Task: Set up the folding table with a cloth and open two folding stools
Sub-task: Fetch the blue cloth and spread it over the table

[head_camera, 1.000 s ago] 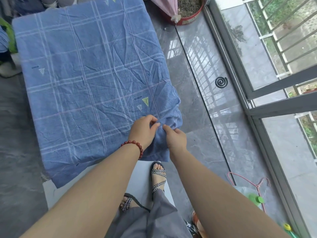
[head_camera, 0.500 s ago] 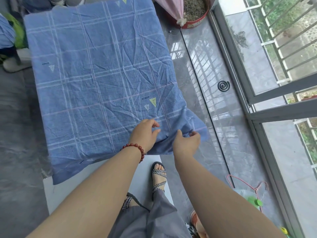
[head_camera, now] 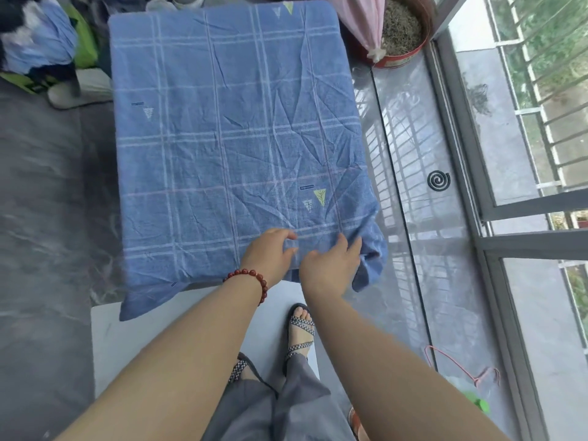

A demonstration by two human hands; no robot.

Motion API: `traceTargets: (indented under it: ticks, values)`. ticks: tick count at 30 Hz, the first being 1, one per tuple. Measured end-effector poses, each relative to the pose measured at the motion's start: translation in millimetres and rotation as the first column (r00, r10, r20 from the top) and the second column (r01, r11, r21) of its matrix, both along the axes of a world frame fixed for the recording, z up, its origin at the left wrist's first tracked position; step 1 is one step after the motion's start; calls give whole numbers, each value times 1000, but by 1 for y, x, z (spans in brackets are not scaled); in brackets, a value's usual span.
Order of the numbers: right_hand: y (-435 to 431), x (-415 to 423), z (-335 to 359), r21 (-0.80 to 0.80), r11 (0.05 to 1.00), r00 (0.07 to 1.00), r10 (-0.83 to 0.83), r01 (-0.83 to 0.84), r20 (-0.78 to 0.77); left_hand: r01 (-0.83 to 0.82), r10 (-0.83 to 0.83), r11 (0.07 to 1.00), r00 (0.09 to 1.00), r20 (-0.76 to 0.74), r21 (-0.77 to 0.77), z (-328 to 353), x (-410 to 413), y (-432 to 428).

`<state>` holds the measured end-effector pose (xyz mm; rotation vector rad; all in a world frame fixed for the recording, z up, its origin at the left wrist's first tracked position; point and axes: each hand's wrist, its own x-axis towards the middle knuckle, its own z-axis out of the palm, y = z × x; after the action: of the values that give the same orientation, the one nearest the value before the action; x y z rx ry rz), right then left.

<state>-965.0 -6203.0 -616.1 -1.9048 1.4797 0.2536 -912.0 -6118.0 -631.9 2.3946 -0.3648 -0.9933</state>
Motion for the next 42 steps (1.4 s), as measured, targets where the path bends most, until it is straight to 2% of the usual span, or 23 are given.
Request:
traceTargets:
  ticks: [3, 7, 10, 18, 21, 25, 30, 35, 38, 42]
  values:
    - [20, 3, -1, -23, 996, 996, 89, -88, 7, -12, 12, 1000, 1000, -4, 20, 1, 5, 11]
    - [32, 11, -7, 54, 972, 968, 222, -230, 119, -12, 11, 998, 1000, 7, 54, 2, 13, 30]
    - [33, 18, -8, 95, 943, 943, 304, -318, 139, 6, -8, 995, 1000, 12, 102, 1, 18, 45]
    - [59, 32, -7, 119, 901, 906, 402, -417, 136, -31, 30, 983, 1000, 7, 182, 6, 21, 89]
    - [72, 36, -8, 88, 847, 850, 515, -524, 107, 15, -26, 968, 999, 43, 251, 9, 26, 107]
    - [95, 42, -14, 65, 744, 747, 660, -665, 83, 47, -126, 919, 976, 178, 391, 8, 34, 132]
    - [123, 53, -24, 10, 720, 720, 692, -694, 50, 37, -150, 917, 954, 259, 397, -2, 46, 162]
    - [142, 64, -31, -78, 790, 791, 612, -609, 24, 102, -194, 938, 947, 257, 331, -4, 60, 184]
    - [144, 70, -35, -116, 808, 814, 581, -577, 3, 55, -122, 948, 973, 197, 314, -6, 68, 193]
    - [149, 71, -39, -174, 799, 813, 582, -576, -20, 220, -306, 913, 927, 219, 344, -9, 75, 200]
